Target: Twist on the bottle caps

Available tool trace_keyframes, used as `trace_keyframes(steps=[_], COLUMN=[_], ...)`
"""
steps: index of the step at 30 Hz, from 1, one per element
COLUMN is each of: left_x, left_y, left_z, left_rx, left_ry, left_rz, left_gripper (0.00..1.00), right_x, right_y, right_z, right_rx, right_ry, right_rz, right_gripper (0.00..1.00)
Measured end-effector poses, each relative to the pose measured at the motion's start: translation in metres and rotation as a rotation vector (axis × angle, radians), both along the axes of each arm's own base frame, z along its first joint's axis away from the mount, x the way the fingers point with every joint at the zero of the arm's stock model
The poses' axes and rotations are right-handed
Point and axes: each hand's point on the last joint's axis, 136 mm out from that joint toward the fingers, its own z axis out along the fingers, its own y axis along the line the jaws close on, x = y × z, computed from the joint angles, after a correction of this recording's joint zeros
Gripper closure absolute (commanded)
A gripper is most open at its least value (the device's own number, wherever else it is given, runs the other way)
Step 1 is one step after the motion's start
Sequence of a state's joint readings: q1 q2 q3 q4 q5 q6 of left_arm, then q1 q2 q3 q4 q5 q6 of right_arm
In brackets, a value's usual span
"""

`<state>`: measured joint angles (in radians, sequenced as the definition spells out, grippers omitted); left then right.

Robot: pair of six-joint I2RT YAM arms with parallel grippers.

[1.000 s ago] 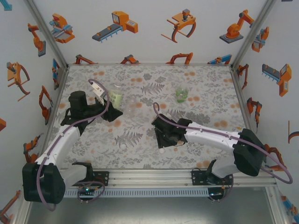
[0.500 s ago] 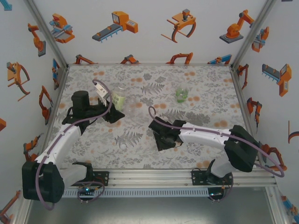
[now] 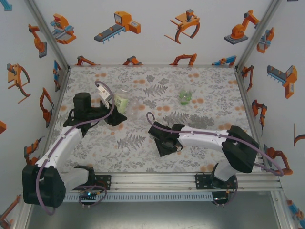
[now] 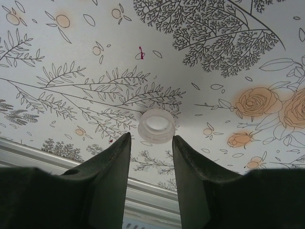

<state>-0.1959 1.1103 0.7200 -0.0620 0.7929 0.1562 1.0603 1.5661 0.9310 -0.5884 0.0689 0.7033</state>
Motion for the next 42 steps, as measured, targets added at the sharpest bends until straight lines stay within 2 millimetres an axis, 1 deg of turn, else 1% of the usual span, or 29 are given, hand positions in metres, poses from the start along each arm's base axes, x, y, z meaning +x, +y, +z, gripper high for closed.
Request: trace_keyframes(steps=[24,31,33,39,42], left_x=[-0.001,-0.001,-0.002,0.000,0.000], left_y=[-0.002,-0.002,-0.002,-0.002,-0.003], left_z=[0.001,0.001,0.001,0.002,0.002], left_rx=[0.001,0.001,0.001,0.002,0.002], left_ry=[0.002,0.004,0.006,0.007,0.009], left_rz=[-0.007,-0.007,-0.007,-0.007,-0.009], left_gripper=[1.00,1.00,1.00,1.00,1.00], right_x=[-0.001,0.000,0.000,0.000,0.000], right_y=[-0.001,0.003,0.003,0.008,0.010], right_z=[-0.009,-0.015,-0.018,-0.018,-0.018], right_rx=[-0.029,-0.026,-0.032,-0.018,-0.011], right_ry=[0.010,0.012,0.018,0.015,0.017], right_rz=[0.024,0.029,0.035,0.053,0.056], right_gripper=[0.62,0.62,0.63,0.75,0.78])
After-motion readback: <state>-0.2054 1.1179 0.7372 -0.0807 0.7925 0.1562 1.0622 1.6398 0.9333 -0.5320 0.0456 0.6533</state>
